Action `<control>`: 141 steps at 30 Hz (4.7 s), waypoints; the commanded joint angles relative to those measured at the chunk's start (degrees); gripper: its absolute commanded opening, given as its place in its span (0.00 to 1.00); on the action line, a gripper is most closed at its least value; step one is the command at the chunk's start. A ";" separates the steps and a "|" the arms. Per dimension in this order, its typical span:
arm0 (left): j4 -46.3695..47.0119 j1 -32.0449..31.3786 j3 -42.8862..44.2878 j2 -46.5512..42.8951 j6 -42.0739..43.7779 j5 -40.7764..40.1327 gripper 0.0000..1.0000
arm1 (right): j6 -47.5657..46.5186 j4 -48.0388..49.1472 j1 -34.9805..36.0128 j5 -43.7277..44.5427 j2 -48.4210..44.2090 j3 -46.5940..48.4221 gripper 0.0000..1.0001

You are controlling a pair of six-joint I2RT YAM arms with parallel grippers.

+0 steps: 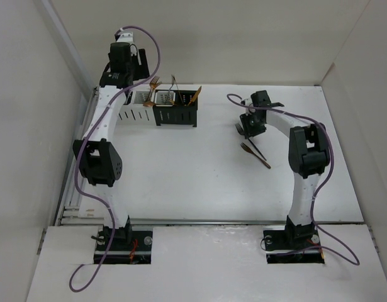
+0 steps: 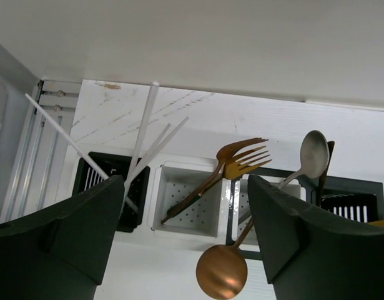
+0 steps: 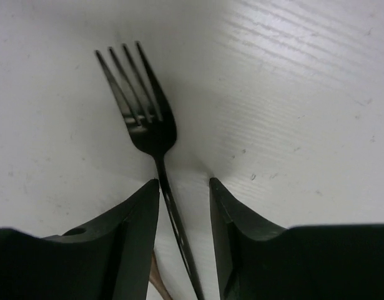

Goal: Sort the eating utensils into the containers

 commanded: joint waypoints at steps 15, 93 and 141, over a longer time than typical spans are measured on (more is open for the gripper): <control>-3.15 4.45 -0.52 -7.65 -6.62 16.80 0.91 | -1.55 -2.57 1.32 6.80 -1.92 6.48 0.00; 4.85 -11.47 -8.87 -9.24 2.70 46.80 0.00 | 36.95 55.44 20.40 -14.29 -19.09 2.00 0.00; 35.97 2.06 -24.78 2.37 13.16 11.02 0.54 | 14.93 24.02 5.19 -5.17 -25.41 -6.96 1.00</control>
